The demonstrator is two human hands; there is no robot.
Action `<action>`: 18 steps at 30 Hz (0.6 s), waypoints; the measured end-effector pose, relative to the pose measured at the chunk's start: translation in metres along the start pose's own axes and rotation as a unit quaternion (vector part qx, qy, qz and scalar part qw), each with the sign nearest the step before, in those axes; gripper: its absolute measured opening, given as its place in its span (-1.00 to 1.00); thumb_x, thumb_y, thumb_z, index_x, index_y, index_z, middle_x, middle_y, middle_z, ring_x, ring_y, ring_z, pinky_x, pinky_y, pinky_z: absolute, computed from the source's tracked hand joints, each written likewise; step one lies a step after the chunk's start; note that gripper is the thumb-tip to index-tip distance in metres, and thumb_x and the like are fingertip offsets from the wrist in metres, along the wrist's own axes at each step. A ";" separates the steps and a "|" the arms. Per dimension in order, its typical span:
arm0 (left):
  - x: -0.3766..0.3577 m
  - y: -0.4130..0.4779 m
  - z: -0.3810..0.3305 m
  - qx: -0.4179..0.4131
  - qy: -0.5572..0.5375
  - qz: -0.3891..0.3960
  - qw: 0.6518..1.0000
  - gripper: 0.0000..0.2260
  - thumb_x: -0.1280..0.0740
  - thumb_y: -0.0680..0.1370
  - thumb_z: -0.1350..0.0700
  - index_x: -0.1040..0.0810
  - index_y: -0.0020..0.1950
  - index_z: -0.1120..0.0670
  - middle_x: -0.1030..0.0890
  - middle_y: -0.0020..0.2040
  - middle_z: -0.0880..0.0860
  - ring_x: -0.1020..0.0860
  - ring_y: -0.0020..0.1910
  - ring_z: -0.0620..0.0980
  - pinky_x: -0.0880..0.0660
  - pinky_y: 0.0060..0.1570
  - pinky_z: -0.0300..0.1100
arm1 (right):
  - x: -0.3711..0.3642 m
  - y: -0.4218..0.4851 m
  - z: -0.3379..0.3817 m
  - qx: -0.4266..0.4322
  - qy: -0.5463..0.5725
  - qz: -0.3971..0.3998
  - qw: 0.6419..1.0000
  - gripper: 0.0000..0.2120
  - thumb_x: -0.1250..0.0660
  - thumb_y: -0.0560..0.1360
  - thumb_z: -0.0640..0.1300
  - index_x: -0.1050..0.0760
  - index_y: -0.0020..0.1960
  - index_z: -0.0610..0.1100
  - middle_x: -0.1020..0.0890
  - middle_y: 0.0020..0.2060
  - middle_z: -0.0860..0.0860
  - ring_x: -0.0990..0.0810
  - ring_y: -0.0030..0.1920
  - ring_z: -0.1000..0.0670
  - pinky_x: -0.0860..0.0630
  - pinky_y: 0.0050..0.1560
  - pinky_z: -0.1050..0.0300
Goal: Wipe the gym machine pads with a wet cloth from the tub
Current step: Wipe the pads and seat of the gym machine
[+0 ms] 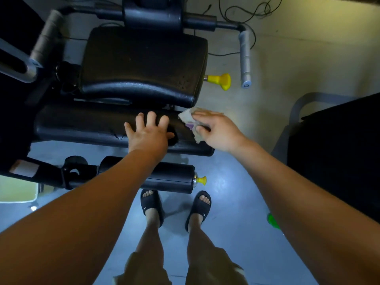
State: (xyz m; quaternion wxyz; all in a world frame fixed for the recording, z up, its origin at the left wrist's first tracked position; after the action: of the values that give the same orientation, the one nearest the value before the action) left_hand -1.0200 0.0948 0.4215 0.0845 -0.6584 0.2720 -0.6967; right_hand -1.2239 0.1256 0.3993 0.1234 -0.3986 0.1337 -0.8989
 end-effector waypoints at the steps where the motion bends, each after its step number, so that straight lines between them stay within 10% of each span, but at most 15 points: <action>1: 0.001 0.000 -0.001 0.003 0.002 0.003 1.000 -0.70 -0.13 0.66 -0.14 -0.16 0.34 -0.10 -0.20 0.43 0.12 -0.09 0.51 0.26 -0.12 0.42 0.42 | -0.002 -0.008 0.001 0.029 -0.014 -0.014 0.999 -0.61 -0.37 0.56 -0.14 -0.58 0.37 -0.16 -0.58 0.38 -0.06 -0.46 0.45 -0.10 -0.22 0.50 0.22; 8: -0.003 0.000 -0.002 0.009 -0.005 0.007 1.000 -0.74 -0.06 0.68 -0.15 -0.19 0.31 -0.08 -0.20 0.45 0.12 -0.05 0.55 0.26 -0.07 0.44 0.42 | -0.027 -0.070 0.018 0.170 -0.115 -0.019 0.978 -0.61 -0.31 0.54 -0.27 -0.58 0.35 -0.16 -0.54 0.42 -0.06 -0.44 0.44 -0.15 -0.35 0.49 -0.01; 18: 0.001 -0.006 0.033 -0.059 -0.142 -0.019 0.988 -0.59 -0.12 0.66 -0.10 -0.30 0.51 -0.09 -0.25 0.50 0.01 -0.11 0.53 0.12 -0.02 0.52 0.22 | -0.058 -0.054 0.046 -0.057 -0.214 -0.054 0.974 -0.39 -0.01 0.72 0.07 0.07 0.67 -0.14 0.07 0.65 -0.06 0.13 0.65 -0.08 0.29 0.60 0.04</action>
State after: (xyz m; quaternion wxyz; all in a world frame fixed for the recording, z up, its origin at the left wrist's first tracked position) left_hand -0.9864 0.0909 0.4245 0.0697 -0.7598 0.2853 -0.5801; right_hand -1.1576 0.1886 0.4075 0.0774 -0.5944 0.1331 -0.7893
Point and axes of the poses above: each hand's wrist, its own y-axis towards the middle knuckle, its own x-axis out of the back of the hand, z = x × y, the point moved 2 cm from there along y, towards the middle knuckle
